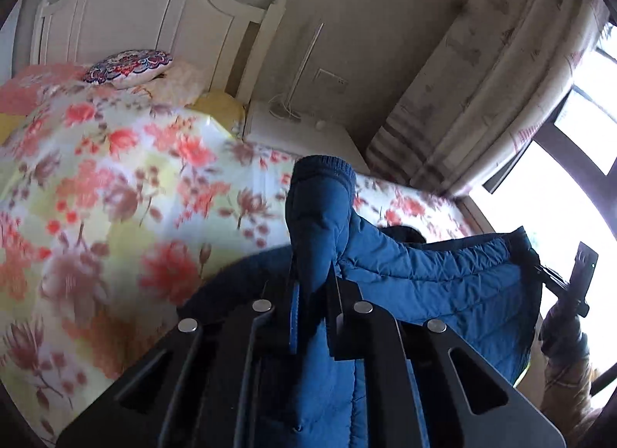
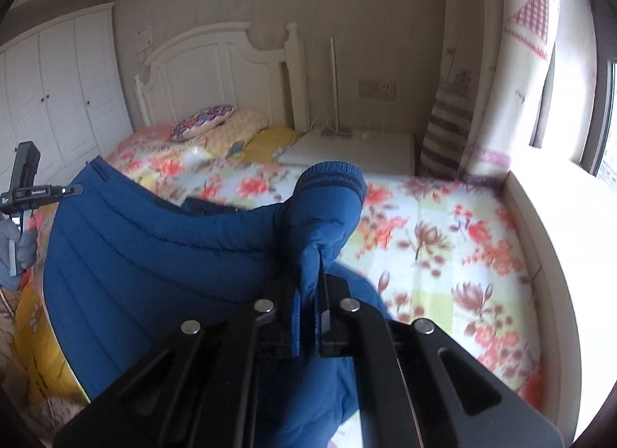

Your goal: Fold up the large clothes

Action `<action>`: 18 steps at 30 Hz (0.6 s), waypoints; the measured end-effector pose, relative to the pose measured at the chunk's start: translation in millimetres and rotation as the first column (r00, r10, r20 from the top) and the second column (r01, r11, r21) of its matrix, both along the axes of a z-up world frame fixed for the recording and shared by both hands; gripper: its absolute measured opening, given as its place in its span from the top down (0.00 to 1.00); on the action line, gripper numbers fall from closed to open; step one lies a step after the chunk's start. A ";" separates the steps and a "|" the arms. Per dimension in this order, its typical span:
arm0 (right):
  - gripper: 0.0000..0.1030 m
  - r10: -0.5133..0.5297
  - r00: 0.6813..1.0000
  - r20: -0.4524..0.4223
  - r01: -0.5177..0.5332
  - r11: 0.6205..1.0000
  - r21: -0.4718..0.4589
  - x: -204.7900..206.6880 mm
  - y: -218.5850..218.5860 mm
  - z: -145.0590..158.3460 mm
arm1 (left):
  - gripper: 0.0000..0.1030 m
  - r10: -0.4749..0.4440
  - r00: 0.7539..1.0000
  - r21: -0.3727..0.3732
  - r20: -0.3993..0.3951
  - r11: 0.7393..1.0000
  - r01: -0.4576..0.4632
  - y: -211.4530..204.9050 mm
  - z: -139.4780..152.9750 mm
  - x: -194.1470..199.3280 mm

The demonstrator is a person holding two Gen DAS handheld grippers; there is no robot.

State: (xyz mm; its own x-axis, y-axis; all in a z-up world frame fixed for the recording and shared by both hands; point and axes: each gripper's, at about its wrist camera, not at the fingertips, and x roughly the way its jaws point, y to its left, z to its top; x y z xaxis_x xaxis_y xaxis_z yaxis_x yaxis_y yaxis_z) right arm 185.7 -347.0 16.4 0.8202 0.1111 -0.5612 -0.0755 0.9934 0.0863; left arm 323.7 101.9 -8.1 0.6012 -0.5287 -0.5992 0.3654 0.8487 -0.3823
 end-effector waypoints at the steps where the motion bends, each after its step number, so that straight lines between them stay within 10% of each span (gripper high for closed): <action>1: 0.96 -0.019 1.000 -0.006 0.019 1.000 0.016 12.4 -3.1 6.8 | 0.89 0.017 1.000 0.010 -0.017 1.000 -0.017 -4.8 2.9 12.8; 7: 0.96 -0.121 0.964 -0.237 0.133 0.990 0.037 104.2 -18.9 -61.4 | 0.89 0.184 0.969 0.222 -0.164 0.964 -0.146 -27.7 -77.0 93.1; 9: 0.94 -0.110 0.946 -0.304 0.142 0.986 0.082 113.0 -25.3 -99.9 | 0.89 0.190 0.956 0.172 -0.225 0.973 -0.153 -20.6 -107.8 98.9; 18: 0.95 -0.113 0.982 -0.151 0.147 0.961 0.235 83.8 -47.7 -60.4 | 0.90 0.184 0.978 0.060 -0.104 0.982 -0.178 -6.6 -55.7 83.7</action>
